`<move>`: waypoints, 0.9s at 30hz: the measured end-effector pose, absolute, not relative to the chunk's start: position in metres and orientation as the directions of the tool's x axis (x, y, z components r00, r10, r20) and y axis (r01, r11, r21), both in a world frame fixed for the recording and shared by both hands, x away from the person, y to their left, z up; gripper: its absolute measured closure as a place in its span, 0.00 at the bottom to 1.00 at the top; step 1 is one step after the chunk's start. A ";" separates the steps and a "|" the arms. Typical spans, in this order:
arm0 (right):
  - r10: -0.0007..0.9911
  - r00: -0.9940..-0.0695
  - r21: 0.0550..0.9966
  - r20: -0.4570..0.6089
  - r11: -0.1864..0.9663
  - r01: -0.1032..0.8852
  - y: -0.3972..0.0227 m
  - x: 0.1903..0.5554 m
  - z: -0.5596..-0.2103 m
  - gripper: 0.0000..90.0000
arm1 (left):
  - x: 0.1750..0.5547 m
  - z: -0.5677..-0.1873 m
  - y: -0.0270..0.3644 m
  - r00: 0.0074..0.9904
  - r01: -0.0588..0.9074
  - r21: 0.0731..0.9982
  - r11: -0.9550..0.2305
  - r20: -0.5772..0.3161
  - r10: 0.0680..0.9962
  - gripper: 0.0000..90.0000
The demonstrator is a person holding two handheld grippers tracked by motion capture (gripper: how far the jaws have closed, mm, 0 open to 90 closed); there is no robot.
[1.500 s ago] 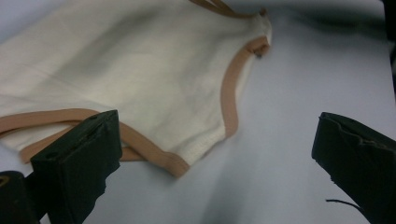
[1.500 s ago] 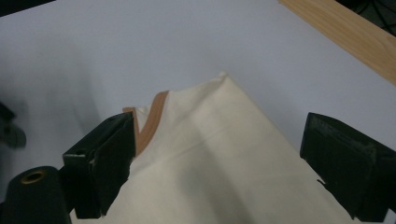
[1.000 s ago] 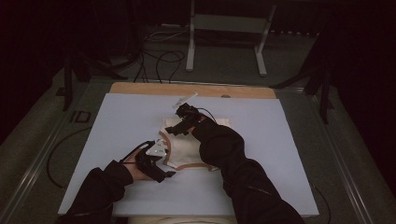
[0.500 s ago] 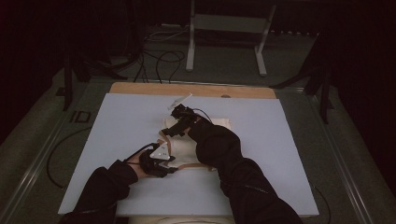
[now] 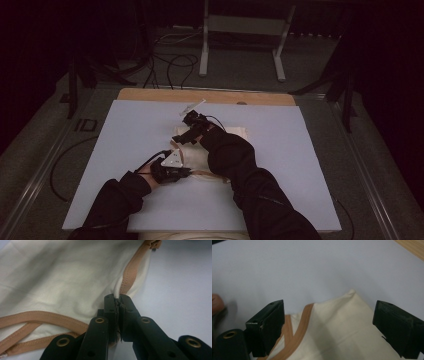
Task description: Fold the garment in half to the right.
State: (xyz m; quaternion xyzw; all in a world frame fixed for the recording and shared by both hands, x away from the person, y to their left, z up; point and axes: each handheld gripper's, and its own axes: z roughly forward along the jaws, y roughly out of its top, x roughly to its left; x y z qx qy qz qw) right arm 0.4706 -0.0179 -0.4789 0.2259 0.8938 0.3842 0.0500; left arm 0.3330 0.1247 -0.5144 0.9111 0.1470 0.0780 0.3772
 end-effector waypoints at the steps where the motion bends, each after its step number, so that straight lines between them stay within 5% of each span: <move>1: 0.452 -0.888 0.714 0.087 0.593 0.372 -0.017 0.472 -0.480 0.12 | 0.333 -0.514 0.125 0.945 0.208 0.712 -0.670 0.032 0.327 0.96; 12: 0.585 -0.804 0.723 0.105 0.511 0.466 -0.004 0.485 -0.491 0.13 | 0.333 -0.514 0.127 0.946 0.213 0.717 -0.664 0.019 0.323 0.96; 17: 0.612 -0.786 0.732 0.088 0.495 0.468 0.001 0.489 -0.496 0.35 | 0.334 -0.515 0.127 0.946 0.218 0.721 -0.658 0.011 0.325 0.96; 27: 0.634 -0.770 0.692 0.068 0.526 0.494 0.014 0.499 -0.509 0.55 | 0.333 -0.515 0.127 0.946 0.217 0.721 -0.658 0.010 0.324 0.96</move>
